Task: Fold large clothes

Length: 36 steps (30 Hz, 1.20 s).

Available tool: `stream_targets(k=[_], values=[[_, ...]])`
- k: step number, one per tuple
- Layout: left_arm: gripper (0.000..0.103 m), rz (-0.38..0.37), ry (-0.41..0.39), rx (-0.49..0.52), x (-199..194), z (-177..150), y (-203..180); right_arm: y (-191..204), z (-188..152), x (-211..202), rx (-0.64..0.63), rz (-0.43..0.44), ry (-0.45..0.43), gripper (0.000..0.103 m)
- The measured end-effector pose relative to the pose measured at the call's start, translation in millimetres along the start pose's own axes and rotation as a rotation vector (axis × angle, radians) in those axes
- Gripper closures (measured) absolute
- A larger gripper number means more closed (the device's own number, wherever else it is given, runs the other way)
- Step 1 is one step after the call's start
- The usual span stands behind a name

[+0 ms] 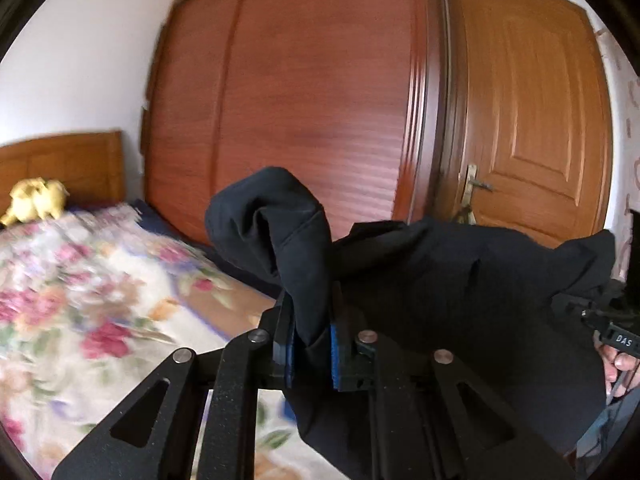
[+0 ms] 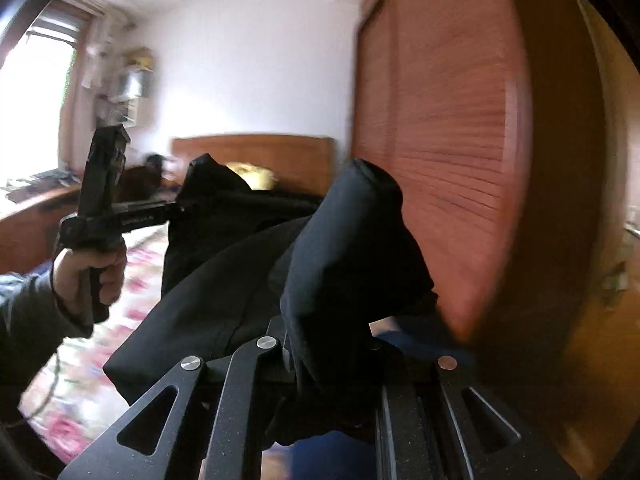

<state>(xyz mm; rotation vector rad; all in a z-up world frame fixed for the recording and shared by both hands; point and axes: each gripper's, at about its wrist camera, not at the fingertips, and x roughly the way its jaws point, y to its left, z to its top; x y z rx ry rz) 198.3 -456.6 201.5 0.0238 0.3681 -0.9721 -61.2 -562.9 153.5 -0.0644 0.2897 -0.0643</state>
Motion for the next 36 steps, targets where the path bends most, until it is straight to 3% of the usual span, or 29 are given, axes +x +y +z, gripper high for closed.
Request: stream_targets(k=[3,5,7,11,15,18,23,25,28,34,36], values=[[0.086,-0.013,0.144,-0.023,83.4,-33.9,-18.3,-43.9,-28.0,31.5,0.052,-0.069,0.109,0.091],[0.086,-0.001,0.233,-0.016,116.6,-62.8,-24.0,-63.7,-60.1,58.7,0.101,-0.116,0.194,0.09],[0.084,0.047,0.248,-0.002,123.1,-81.7,-23.7,-79.2,-86.6,73.6,0.149,-0.147,0.233,0.085],[0.067,0.062,0.287,0.0,94.2,-90.8,-10.7,-81.1,-93.1,70.0,0.204,-0.157,0.195,0.061],[0.063,0.149,0.274,0.075,32.2,-91.4,-9.0,-43.8,-92.0,47.5,0.161,-0.267,0.129,0.035],[0.062,0.16,0.239,0.088,-23.1,-95.7,-7.3,-5.2,-86.2,23.2,0.111,-0.313,0.052,0.031],[0.059,0.235,0.181,0.084,-115.8,-118.4,-2.2,62.7,-85.3,5.8,0.113,-0.184,-0.015,0.03],[0.059,0.252,0.162,0.051,-145.7,-131.9,4.2,92.3,-85.9,0.6,0.117,-0.101,-0.037,0.03],[0.056,0.336,0.12,0.028,-186.5,-150.6,15.7,143.4,-84.5,3.1,0.112,0.045,-0.049,0.03],[0.037,0.51,0.062,-0.008,-275.5,-186.0,29.0,224.6,-97.1,11.8,0.124,0.26,-0.07,0.025],[0.035,0.552,0.036,-0.027,-300.6,-197.1,38.7,247.1,-99.0,26.3,0.128,0.309,-0.058,0.025]])
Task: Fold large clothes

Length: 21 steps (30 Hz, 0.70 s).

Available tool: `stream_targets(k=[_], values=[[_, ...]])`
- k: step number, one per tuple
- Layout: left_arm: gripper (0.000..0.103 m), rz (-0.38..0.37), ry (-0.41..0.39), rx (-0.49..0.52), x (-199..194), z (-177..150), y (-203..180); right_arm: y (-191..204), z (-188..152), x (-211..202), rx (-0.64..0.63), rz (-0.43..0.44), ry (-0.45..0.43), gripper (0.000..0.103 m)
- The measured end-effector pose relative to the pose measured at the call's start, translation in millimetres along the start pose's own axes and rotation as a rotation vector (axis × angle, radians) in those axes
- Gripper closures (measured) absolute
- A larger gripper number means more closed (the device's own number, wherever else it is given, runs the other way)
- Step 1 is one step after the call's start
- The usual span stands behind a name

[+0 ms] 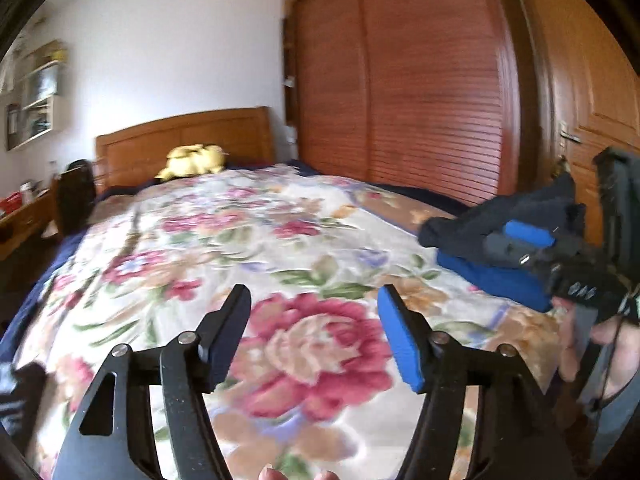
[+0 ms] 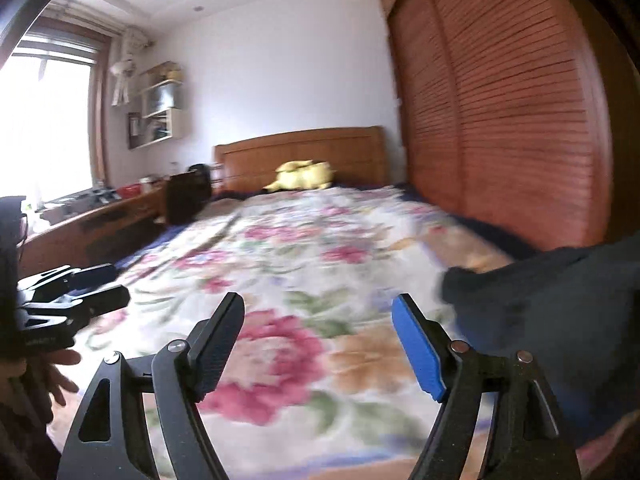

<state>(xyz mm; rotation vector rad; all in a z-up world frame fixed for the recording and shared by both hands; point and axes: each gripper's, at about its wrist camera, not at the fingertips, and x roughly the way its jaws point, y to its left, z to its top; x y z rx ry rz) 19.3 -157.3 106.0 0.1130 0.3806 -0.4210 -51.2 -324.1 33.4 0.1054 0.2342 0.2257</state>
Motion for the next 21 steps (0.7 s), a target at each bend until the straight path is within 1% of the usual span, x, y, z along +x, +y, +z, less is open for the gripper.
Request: stream_targets(k=[4,6,9,10,12,13,15,16,18,21], values=[[0.027,0.074,-0.005,-0.018,-12.3,-17.1,25.2,14.9,-3.7,36.1,0.011,0.075,0.023,0.025],[0.026,0.115,-0.005,-0.028,-15.0,-28.2,38.3,25.9,-3.0,46.4,0.007,0.098,0.021,0.024],[0.026,0.152,-0.009,-0.074,-15.7,-40.5,52.9,30.3,-6.0,56.9,-0.001,0.11,0.011,0.024],[0.026,0.158,-0.009,-0.088,-15.7,-44.9,57.9,32.3,-15.0,78.6,-0.014,0.113,0.018,0.024],[0.026,0.185,-0.008,-0.1,-14.7,-52.5,64.9,37.4,-19.9,86.4,-0.037,0.116,0.034,0.024],[0.026,0.197,-0.008,-0.102,-14.0,-56.9,68.4,33.7,-26.0,104.3,-0.034,0.115,0.04,0.024],[0.026,0.213,-0.017,-0.118,-15.0,-67.3,76.6,31.4,-25.6,112.3,-0.031,0.123,0.053,0.024],[0.026,0.216,-0.019,-0.129,-15.9,-71.9,80.5,38.3,-25.2,119.5,-0.035,0.125,0.057,0.024],[0.026,0.227,-0.016,-0.148,-14.4,-78.6,87.2,38.3,-23.5,121.3,-0.044,0.119,0.065,0.024],[0.026,0.24,-0.004,-0.139,-13.9,-80.9,90.8,45.0,-16.0,125.4,-0.06,0.125,0.086,0.024]])
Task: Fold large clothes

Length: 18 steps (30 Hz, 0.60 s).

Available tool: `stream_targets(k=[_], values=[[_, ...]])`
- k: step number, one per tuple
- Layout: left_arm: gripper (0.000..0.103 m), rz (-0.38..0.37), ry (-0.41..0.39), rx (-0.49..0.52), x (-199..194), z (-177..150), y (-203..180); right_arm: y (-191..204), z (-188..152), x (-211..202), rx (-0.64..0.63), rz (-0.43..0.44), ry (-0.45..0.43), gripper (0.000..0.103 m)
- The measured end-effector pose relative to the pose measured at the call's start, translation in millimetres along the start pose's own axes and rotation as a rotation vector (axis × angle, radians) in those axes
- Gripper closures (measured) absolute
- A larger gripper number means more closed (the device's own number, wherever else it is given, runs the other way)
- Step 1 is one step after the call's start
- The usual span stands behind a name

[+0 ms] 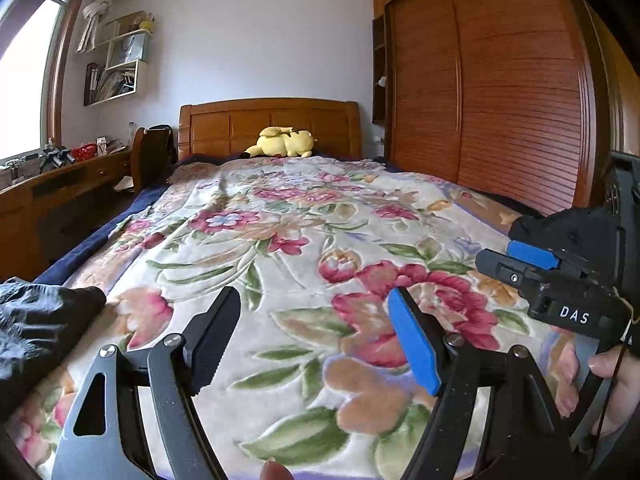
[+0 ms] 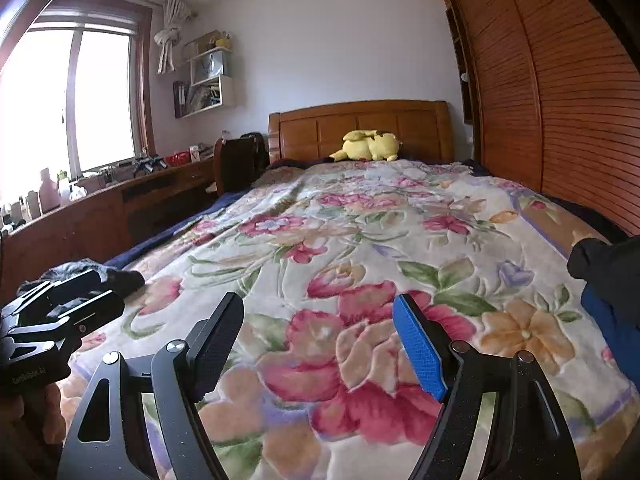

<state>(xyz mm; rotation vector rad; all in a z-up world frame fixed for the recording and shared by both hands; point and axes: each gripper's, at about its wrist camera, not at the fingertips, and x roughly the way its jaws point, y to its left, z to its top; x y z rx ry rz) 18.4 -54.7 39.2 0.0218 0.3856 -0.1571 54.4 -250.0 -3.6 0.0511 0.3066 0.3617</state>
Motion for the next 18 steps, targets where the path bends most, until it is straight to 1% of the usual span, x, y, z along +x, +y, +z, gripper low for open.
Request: stream_targets(k=[2,4,6,8,11,13,15,18], values=[[0.026,0.014,-0.004,0.005,0.4,0.1,3.2,0.7,3.0,5.7,-0.01,0.005,0.008,0.024],[0.026,0.002,0.001,0.005,1.7,2.4,6.3,1.8,7.1,6.5,-0.021,0.004,0.017,0.023],[0.025,-0.007,0.001,0.0,3.0,7.4,10.3,1.6,12.4,10.5,-0.025,0.007,0.023,0.018],[0.024,0.002,0.001,0.0,4.0,13.1,13.7,2.2,19.7,13.9,-0.025,0.012,0.015,0.016],[0.023,0.022,-0.017,0.021,3.0,26.5,16.9,5.8,32.3,16.0,-0.028,0.012,-0.016,0.014],[0.022,0.042,-0.046,0.028,-0.5,35.4,20.4,10.5,41.1,17.5,-0.034,0.012,-0.026,0.013],[0.022,0.041,-0.064,0.02,-2.4,41.5,26.3,14.9,47.6,20.8,-0.037,0.009,-0.029,0.013],[0.022,0.065,-0.092,0.005,-5.6,45.1,37.1,23.0,55.2,27.8,-0.047,-0.006,-0.042,0.013]])
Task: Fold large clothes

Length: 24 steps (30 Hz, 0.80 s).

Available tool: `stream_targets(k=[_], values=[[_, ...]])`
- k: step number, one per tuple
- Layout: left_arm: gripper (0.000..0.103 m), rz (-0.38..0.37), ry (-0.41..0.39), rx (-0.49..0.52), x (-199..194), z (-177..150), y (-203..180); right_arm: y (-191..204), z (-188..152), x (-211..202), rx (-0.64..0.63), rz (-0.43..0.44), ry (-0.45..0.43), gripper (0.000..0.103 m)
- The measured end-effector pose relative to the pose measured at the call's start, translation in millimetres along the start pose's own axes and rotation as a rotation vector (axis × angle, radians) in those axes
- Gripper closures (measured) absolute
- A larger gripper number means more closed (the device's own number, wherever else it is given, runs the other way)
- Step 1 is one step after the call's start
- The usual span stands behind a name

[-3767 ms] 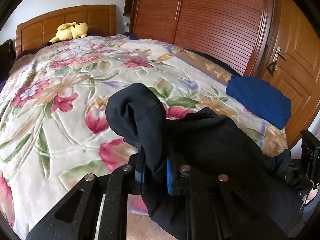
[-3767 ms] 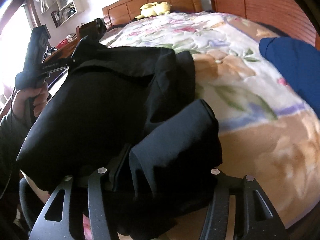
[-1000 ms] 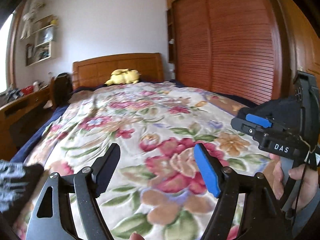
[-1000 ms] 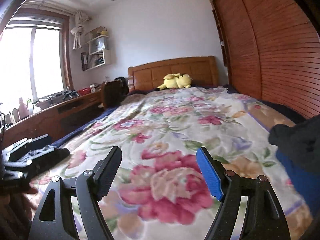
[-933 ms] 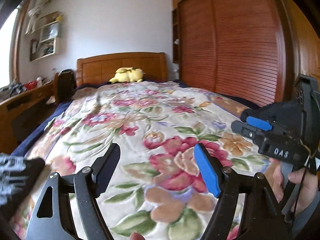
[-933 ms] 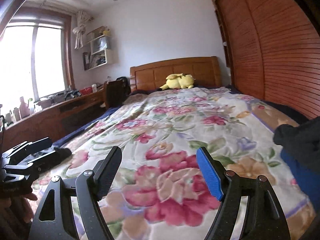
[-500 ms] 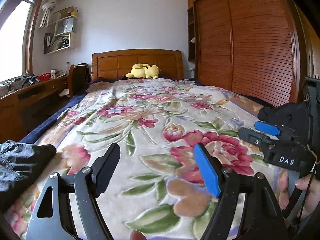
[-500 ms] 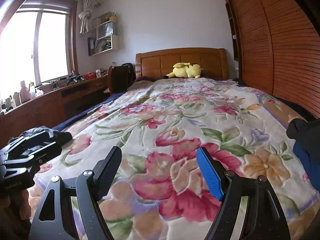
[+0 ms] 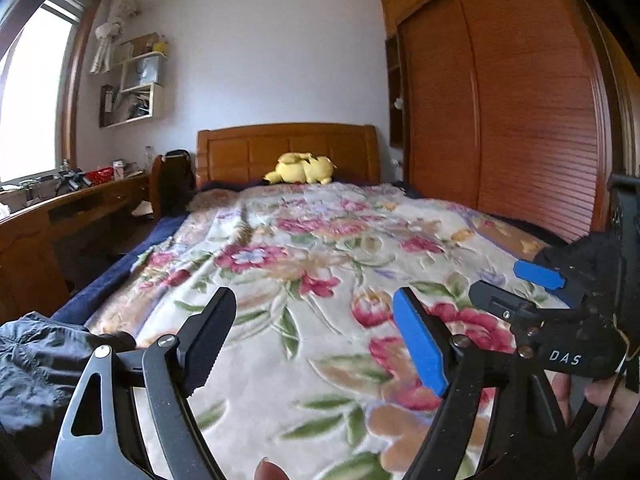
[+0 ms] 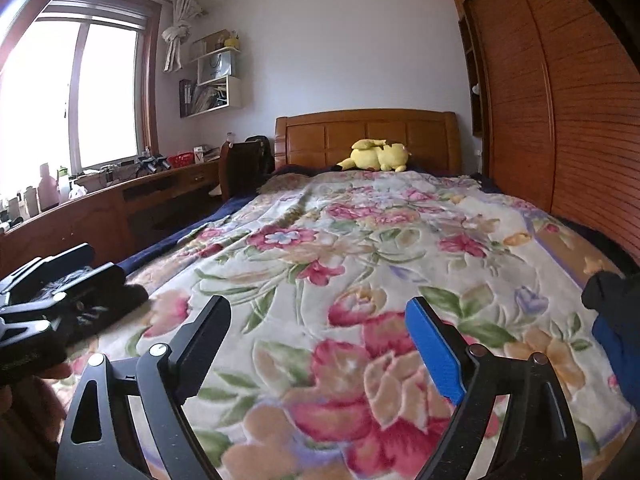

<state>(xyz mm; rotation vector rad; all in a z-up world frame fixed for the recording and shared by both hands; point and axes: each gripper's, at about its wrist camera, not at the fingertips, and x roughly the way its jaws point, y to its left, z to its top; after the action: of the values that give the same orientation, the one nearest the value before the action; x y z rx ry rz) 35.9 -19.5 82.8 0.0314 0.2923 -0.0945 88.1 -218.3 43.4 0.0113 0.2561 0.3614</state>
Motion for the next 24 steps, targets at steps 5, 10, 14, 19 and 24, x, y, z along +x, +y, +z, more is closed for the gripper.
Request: stream_targets(k=[5,10,14,19,24], values=[[0.022,0.07,-0.012,0.001,7.7,-6.5,12.6,9.5,-4.8,9.7,-0.002,-0.016,-0.043,0.013],[0.022,0.114,-0.009,0.017,20.4,-22.6,16.0,12.6,-33.7,20.9,-0.006,-0.036,-0.048,0.013],[0.022,0.104,0.038,0.01,35.0,-37.2,17.2,16.8,-46.8,30.7,-0.032,-0.065,-0.031,0.013],[0.022,0.099,0.08,-0.016,43.7,-48.4,18.8,23.4,-52.1,34.2,-0.04,-0.068,-0.015,0.013],[0.022,0.121,0.085,-0.023,44.2,-51.4,21.2,29.8,-51.1,32.6,-0.049,-0.079,-0.018,0.013]])
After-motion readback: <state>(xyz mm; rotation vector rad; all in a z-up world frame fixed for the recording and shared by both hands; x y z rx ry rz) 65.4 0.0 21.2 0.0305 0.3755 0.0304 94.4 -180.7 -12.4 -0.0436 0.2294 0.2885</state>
